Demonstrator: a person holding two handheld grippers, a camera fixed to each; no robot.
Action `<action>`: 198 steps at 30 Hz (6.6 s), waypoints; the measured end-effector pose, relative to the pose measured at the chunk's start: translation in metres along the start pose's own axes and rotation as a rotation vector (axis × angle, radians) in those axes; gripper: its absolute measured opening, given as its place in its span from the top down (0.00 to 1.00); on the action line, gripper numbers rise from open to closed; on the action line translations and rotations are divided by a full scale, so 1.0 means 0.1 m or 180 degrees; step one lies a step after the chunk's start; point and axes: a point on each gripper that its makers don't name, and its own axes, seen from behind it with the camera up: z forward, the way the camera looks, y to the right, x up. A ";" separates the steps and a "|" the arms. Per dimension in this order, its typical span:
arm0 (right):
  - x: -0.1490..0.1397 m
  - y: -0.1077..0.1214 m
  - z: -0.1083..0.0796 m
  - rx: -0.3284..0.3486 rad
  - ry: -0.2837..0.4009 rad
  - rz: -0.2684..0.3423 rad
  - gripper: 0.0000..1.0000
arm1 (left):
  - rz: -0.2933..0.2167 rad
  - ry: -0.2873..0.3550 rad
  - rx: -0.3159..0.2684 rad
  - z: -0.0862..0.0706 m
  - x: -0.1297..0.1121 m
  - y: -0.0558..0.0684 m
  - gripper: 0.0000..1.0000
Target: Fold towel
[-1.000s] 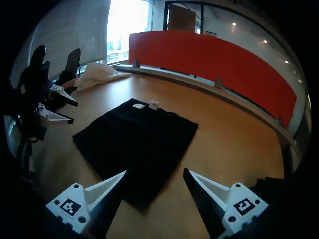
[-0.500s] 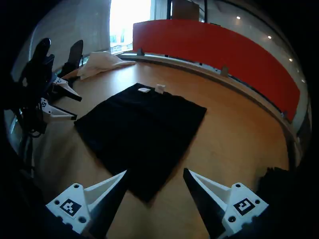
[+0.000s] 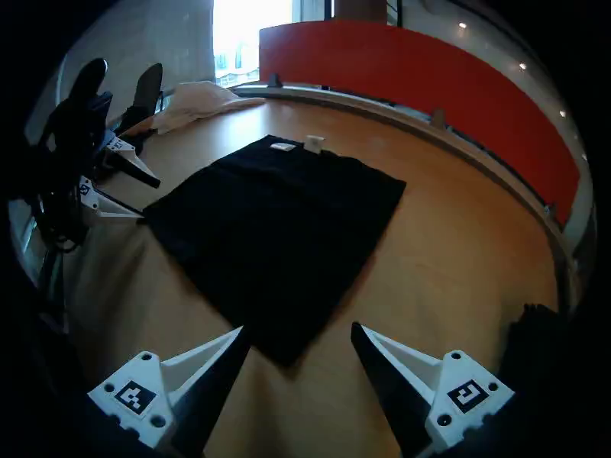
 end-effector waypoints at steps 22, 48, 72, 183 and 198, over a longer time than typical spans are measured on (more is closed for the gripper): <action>-0.15 -0.07 0.02 0.0164 -0.0112 -0.0122 0.26 | 0.0023 -0.0183 -0.0085 0.05 -0.10 0.13 0.11; -0.15 -0.10 0.01 0.0238 -0.0142 -0.0131 0.81 | 0.0007 -0.0258 -0.0053 0.05 -0.10 0.13 0.73; 0.30 -0.12 -0.21 0.0198 0.0161 -0.0080 0.84 | -0.0108 -0.0188 0.0046 -0.23 0.19 0.06 0.90; 0.81 0.15 -0.52 0.0072 0.0210 -0.0082 0.84 | -0.0403 -0.0218 0.0128 -0.46 0.78 -0.03 0.90; 0.71 0.30 -0.24 0.0071 0.0059 -0.0042 0.84 | -0.0319 -0.0279 0.0101 -0.16 0.77 -0.13 0.90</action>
